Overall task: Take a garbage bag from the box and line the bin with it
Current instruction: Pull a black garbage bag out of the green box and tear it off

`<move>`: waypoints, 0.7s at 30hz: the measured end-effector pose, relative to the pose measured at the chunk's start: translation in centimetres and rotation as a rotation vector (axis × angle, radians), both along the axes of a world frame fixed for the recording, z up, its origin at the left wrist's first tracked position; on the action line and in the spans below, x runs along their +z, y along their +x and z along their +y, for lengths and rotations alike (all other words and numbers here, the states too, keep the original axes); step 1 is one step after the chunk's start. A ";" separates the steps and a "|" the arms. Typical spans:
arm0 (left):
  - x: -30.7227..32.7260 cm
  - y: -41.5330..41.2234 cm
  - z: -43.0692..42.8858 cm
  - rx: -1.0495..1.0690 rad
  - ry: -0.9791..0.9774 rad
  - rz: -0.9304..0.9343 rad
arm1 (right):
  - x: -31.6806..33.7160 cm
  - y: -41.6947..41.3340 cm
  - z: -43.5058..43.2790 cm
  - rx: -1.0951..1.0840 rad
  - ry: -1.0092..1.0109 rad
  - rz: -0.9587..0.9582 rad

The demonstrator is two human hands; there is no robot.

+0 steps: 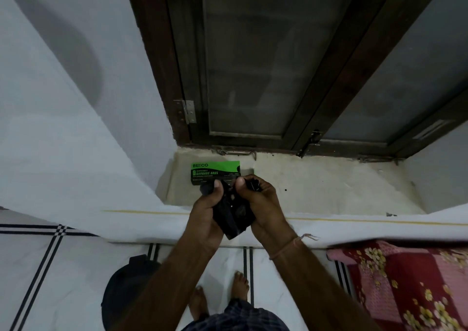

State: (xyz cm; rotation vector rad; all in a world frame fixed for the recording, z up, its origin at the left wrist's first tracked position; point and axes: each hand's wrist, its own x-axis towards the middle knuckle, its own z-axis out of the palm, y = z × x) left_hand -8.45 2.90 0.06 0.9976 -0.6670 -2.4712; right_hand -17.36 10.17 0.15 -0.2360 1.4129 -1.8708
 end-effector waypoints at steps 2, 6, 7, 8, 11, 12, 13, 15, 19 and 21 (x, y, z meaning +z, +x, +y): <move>-0.2 -0.7 0.3 0.056 -0.001 0.003 | -0.1 -0.5 0.0 -0.025 -0.017 -0.065; -1.3 -1.2 -0.9 0.169 -0.031 -0.018 | -0.1 -3.0 0.6 -0.094 -0.107 -0.202; -1.5 -1.3 -1.1 0.181 -0.037 -0.025 | -0.2 -3.2 0.7 -0.083 -0.135 -0.276; -1.6 -1.3 -1.3 0.185 -0.036 -0.019 | -0.3 -3.2 0.7 -0.062 -0.150 -0.328; -1.1 -2.1 -0.7 0.144 -0.156 -0.022 | -0.8 -3.6 0.8 0.043 -0.092 -0.238; -0.9 -2.1 -0.8 0.129 -0.228 -0.046 | -0.8 -4.0 1.0 0.081 -0.042 -0.113; -0.7 -1.9 -1.4 0.129 -0.297 -0.082 | -0.8 -4.7 1.3 0.121 0.013 0.024; -0.4 -1.3 -3.3 0.179 -0.403 -0.158 | -0.9 -6.6 2.3 0.170 0.133 0.204; -0.7 -1.1 -5.3 0.244 -0.402 -0.177 | -0.3 -9.3 3.9 0.184 0.238 0.331; -0.4 -2.2 -4.0 0.210 -0.285 -0.090 | 0.1 -8.1 3.3 0.350 0.212 0.378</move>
